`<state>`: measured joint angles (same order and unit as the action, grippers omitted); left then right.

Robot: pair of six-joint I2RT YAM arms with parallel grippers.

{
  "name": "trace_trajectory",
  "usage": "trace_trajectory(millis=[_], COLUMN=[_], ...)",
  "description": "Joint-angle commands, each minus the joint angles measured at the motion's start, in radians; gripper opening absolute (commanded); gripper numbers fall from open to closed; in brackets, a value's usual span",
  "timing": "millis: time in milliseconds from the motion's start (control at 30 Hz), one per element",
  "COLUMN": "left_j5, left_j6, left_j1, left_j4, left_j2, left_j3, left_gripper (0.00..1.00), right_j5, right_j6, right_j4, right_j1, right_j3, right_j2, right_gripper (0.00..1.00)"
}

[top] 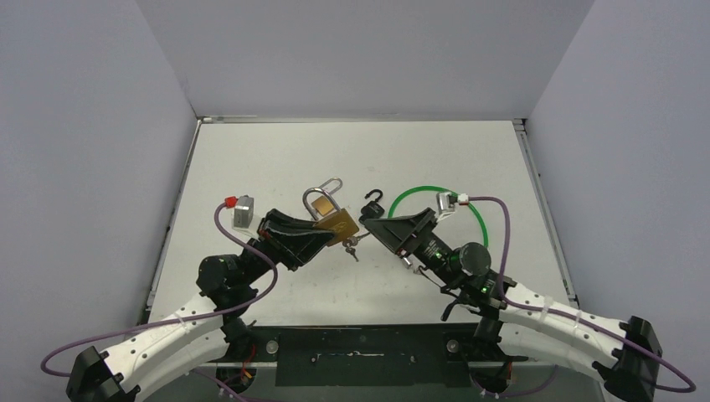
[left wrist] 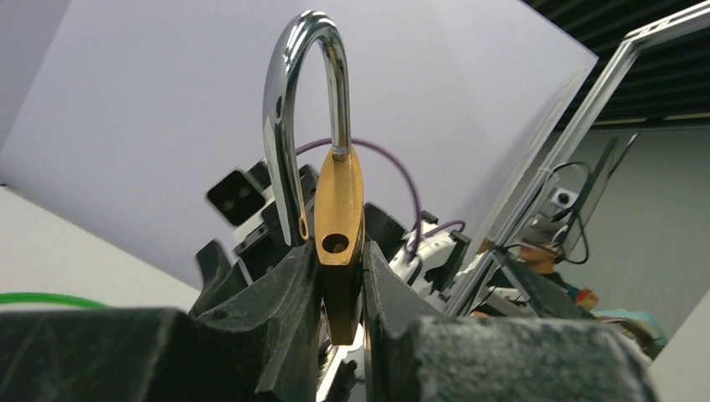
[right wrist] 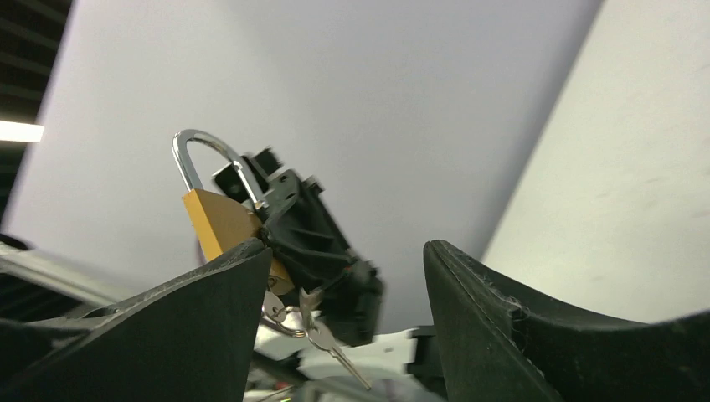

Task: Unlock with the key

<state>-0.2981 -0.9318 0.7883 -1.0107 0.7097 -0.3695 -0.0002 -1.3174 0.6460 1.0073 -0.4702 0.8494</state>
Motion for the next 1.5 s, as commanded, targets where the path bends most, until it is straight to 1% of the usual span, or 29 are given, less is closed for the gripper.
trace_trajectory(millis=[0, 67, 133, 267, 333, 433, 533, 633, 667, 733, 833, 900, 933, 1000, 1033, 1067, 1133, 1167, 1233, 1333, 1400, 1467], left_j5=[0.04, 0.017, -0.032, -0.128, -0.172, -0.226, -0.226, -0.216, -0.216, -0.212, -0.189, -0.175, -0.166, -0.131, -0.102, -0.071, 0.01, 0.052, 0.116, 0.203, 0.281, 0.395], left_j6=[0.198, 0.244, 0.278, 0.35, 0.375, 0.401, 0.429, 0.441, 0.443, 0.447, 0.452, 0.454, 0.457, 0.468, 0.474, 0.48, 0.487, 0.49, 0.489, 0.493, 0.504, 0.505], left_j1=[0.005, 0.005, 0.005, 0.006, 0.006, 0.006, 0.007, 0.006, 0.007, 0.006, 0.007, 0.007, 0.008, 0.007, 0.008, 0.006, 0.005, 0.006, 0.006, 0.006, 0.006, 0.005], left_j4=[0.226, 0.318, 0.374, 0.496, 0.542, 0.591, 0.629, 0.649, 0.652, 0.657, 0.663, 0.664, 0.668, 0.693, 0.722, 0.747, 0.807, 0.838, 0.894, 1.0, 1.124, 1.229], left_j2=[-0.102, -0.118, -0.121, -0.097, -0.077, -0.057, -0.056, -0.057, -0.056, -0.056, -0.057, -0.059, -0.06, -0.064, -0.066, -0.069, -0.072, -0.072, -0.065, -0.036, -0.009, 0.018], left_j3=[-0.07, -0.087, -0.1, -0.144, -0.164, -0.188, -0.201, -0.203, -0.202, -0.199, -0.187, -0.179, -0.176, -0.177, -0.179, -0.18, -0.185, -0.188, -0.192, -0.226, -0.271, -0.32], left_gripper=[0.0, 0.0, 0.0, 0.0, 0.0, 0.0, 0.0, 0.0, 0.0, 0.0, 0.0, 0.0, 0.0, 0.0, 0.0, 0.0, 0.0, 0.0, 0.0, 0.0, 0.0, 0.0], right_j5=[0.167, 0.148, 0.097, -0.023, -0.056, -0.048, -0.06, -0.071, -0.063, 0.021, 0.225, 0.383, 0.435, 0.49, 0.504, 0.508, 0.497, 0.49, 0.462, 0.461, 0.458, 0.452], right_j6=[0.418, 0.543, 0.645, 0.78, 0.825, 0.857, 0.865, 0.863, 0.859, 0.825, 0.777, 0.767, 0.751, 0.707, 0.685, 0.674, 0.664, 0.656, 0.634, 0.592, 0.579, 0.566], right_j4=[-0.422, -0.496, -0.547, -0.607, -0.639, -0.75, -0.805, -0.831, -0.844, -0.893, -0.984, -1.034, -1.072, -1.142, -1.162, -1.166, -1.133, -1.11, -1.048, -0.999, -0.96, -0.926], right_j1=[-0.006, -0.006, -0.006, -0.006, -0.006, -0.006, -0.005, -0.004, -0.005, -0.003, 0.017, 0.055, 0.069, 0.075, 0.076, 0.076, 0.071, 0.065, 0.036, 0.011, 0.007, 0.005], right_j3=[-0.078, -0.122, -0.192, -0.312, -0.375, -0.478, -0.547, -0.573, -0.579, -0.605, -0.657, -0.687, -0.711, -0.75, -0.761, -0.763, -0.746, -0.731, -0.697, -0.658, -0.627, -0.598], right_j2=[-0.181, -0.217, -0.221, -0.147, -0.08, 0.036, 0.131, 0.201, 0.22, 0.257, 0.316, 0.36, 0.389, 0.438, 0.45, 0.454, 0.436, 0.42, 0.379, 0.344, 0.323, 0.305], right_gripper=[0.68, 0.71, 0.74, 0.8, 0.82, 0.84, 0.84, 0.84, 0.82, 0.75, 0.66, 0.64, 0.63, 0.63, 0.64, 0.67, 0.75, 0.76, 0.78, 0.8, 0.81, 0.81])
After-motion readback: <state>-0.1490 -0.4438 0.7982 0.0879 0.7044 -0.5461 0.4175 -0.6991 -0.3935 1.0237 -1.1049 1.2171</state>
